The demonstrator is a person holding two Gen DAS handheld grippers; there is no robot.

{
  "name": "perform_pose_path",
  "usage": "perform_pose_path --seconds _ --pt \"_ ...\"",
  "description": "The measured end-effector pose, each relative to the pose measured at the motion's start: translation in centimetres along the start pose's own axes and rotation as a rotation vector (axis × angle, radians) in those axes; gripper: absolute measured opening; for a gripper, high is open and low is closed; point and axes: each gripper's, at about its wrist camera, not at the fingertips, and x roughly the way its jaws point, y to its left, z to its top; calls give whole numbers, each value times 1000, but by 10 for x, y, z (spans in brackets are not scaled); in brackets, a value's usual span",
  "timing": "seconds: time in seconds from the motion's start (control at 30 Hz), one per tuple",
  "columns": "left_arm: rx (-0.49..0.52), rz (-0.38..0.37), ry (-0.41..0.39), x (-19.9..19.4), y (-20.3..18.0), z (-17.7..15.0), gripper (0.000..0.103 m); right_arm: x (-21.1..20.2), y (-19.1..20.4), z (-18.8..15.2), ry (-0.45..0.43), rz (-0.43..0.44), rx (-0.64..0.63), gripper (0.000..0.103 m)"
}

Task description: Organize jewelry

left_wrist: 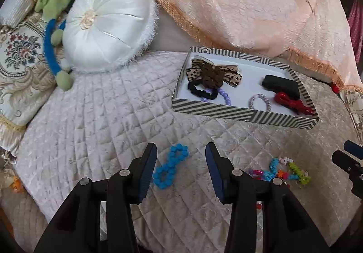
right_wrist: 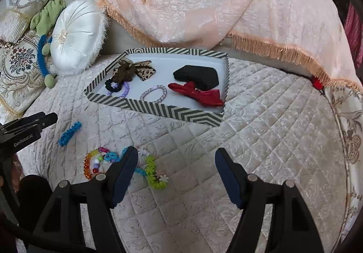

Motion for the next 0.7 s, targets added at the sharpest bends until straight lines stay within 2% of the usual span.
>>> perform_pose_path --seconds 0.4,0.53,0.7 --pt "15 -17 -15 -3 7 0 31 0 6 0 -2 18 -20 74" --pt "-22 -61 3 -2 28 4 31 1 3 -3 1 31 -30 74" --pt "-148 -176 111 16 72 7 31 13 1 -12 31 100 -69 71"
